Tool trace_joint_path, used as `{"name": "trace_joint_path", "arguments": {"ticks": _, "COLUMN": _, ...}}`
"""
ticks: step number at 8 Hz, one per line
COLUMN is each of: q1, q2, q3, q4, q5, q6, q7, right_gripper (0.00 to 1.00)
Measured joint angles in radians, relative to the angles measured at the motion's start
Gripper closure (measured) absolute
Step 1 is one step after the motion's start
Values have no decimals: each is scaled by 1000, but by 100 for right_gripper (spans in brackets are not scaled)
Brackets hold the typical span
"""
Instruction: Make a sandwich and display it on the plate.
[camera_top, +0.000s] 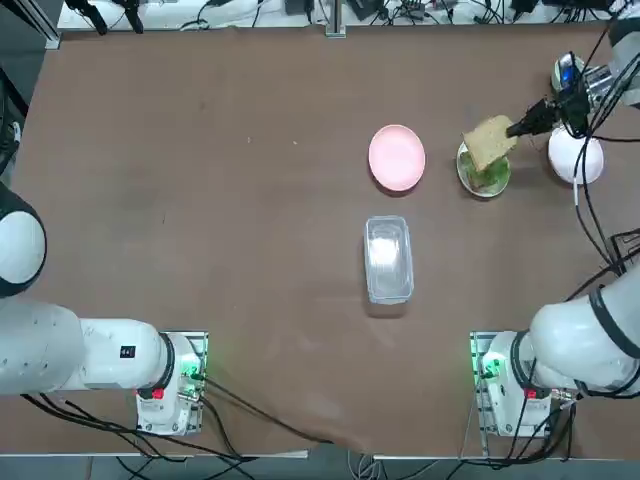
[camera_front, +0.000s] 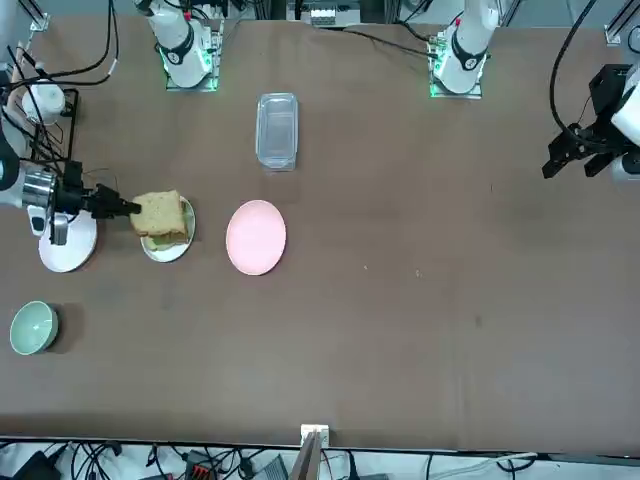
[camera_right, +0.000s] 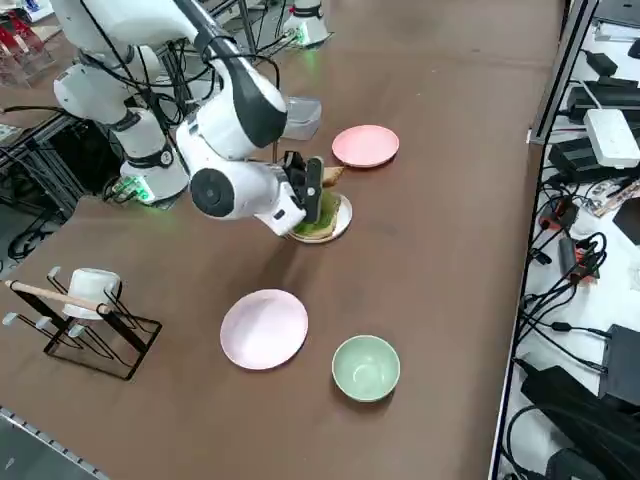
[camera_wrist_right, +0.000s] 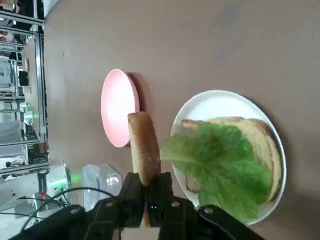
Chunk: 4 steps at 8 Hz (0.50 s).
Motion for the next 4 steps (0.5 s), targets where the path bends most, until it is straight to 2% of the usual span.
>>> {"name": "trace_joint_path", "arguments": {"ticks": 4, "q1": -39, "q2": 55, "q3": 0, "q4": -7, "q5": 44, "q6": -2, "q7": -51, "right_gripper": 93}}
